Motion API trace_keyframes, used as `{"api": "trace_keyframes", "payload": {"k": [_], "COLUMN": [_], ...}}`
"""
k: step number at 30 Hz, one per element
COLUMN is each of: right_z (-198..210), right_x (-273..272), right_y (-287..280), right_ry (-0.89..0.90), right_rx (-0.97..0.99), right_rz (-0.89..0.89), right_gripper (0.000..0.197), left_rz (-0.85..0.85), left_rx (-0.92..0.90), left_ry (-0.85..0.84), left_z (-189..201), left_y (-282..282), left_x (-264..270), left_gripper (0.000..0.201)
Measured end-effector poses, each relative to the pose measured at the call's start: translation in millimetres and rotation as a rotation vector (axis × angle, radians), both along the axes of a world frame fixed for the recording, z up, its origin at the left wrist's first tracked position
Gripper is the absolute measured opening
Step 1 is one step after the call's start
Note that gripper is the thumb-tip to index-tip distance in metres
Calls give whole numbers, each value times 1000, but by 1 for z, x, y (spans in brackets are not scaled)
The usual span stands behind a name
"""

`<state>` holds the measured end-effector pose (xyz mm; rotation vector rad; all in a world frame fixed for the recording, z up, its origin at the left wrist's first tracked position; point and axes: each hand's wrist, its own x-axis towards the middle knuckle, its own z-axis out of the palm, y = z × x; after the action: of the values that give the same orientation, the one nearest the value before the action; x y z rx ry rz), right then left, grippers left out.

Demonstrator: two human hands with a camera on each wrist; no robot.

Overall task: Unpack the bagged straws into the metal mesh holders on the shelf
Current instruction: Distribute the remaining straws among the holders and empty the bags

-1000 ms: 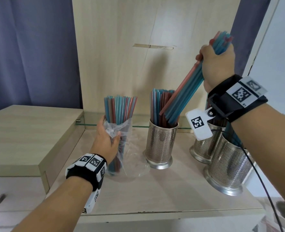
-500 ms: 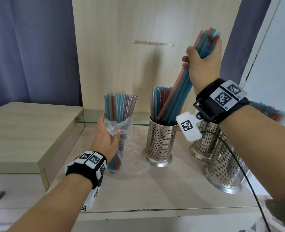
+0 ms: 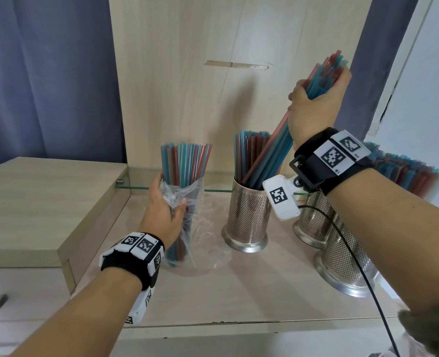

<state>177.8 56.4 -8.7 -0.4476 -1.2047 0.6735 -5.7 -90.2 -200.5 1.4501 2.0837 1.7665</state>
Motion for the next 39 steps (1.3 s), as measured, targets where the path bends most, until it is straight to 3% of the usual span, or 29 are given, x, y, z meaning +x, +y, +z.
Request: {"api": "trace_keyframes", "payload": {"k": [4,12,28,39], "right_z": [0,-15,-49,-79], "right_x": [2,-8,-19,-20], "right_y": [4,3,4,6], "right_ry": [41,-109,-332,-367], "right_rx": [-19,-54,-34,-62], "right_rz": [-8,0,-54,-81], "right_gripper": [55,29,32,35], "left_rz": [-6,-1,21,12], "left_rx": [2,-10,-58,-56], "left_ry": [-6,-1,-42,-47], "left_z": [1,-1,-1,1], "left_y": [0,2,2,0], "left_x": [1,-1,-2,-1], "left_gripper": [74,74,76,76]}}
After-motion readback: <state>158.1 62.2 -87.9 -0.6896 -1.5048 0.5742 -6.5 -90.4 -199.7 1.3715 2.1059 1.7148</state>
